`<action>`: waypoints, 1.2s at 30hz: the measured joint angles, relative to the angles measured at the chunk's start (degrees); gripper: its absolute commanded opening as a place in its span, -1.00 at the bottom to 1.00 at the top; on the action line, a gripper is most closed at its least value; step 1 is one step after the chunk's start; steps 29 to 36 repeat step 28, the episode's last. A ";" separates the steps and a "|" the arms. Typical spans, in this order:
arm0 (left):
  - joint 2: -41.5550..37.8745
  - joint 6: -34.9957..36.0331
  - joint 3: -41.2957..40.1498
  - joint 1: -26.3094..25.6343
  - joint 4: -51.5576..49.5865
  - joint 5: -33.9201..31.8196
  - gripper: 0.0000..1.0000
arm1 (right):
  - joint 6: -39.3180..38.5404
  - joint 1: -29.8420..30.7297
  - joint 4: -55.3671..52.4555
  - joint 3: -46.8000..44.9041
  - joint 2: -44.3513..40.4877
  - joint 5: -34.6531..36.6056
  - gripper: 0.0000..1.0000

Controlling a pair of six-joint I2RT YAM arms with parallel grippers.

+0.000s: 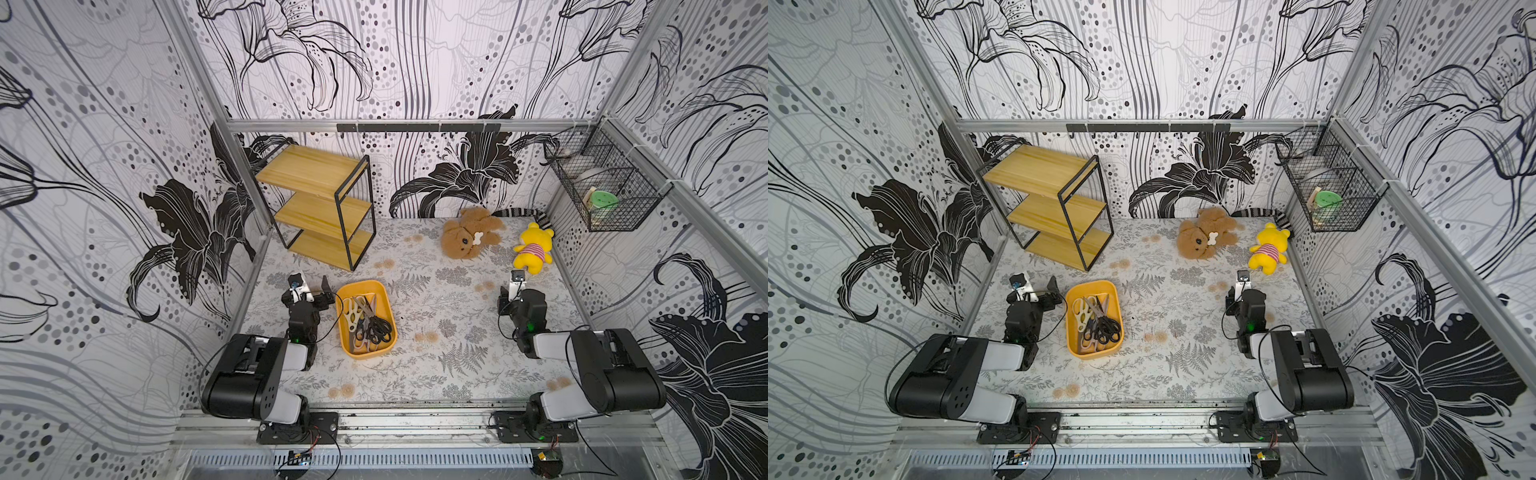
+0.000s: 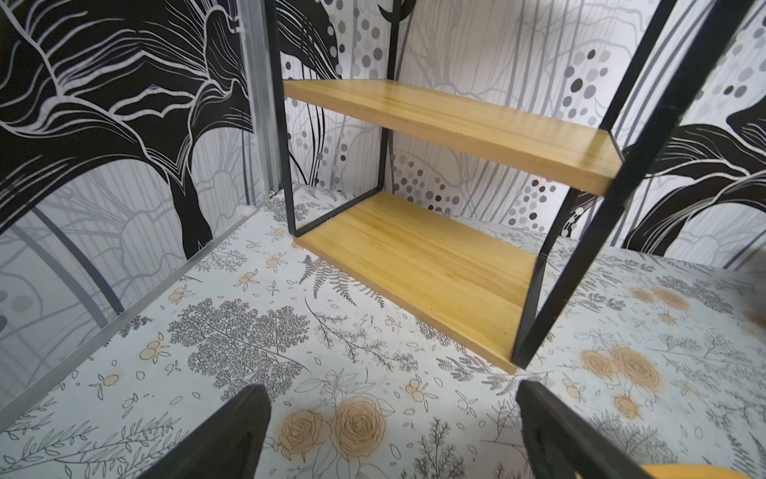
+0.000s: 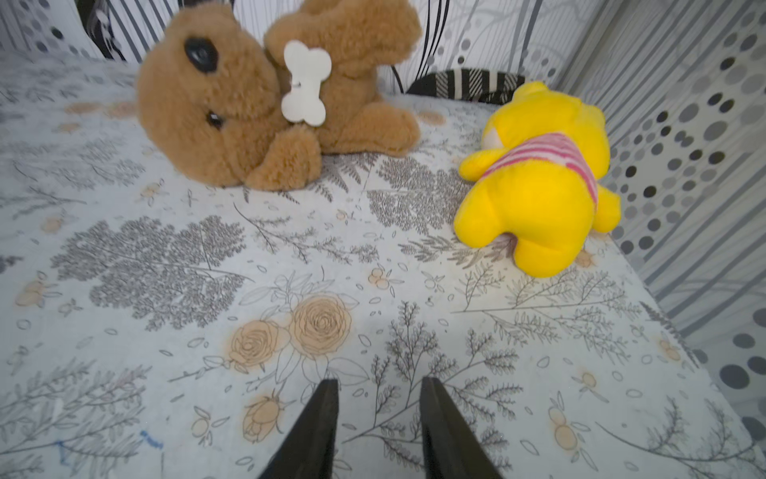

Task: Put the scissors into the storage box
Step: Reset both arms

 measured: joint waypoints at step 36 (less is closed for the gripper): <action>0.28 0.90 -0.24 -0.52 4.96 -0.63 0.96 | 0.11 -2.97 11.78 -3.96 0.81 -7.08 0.91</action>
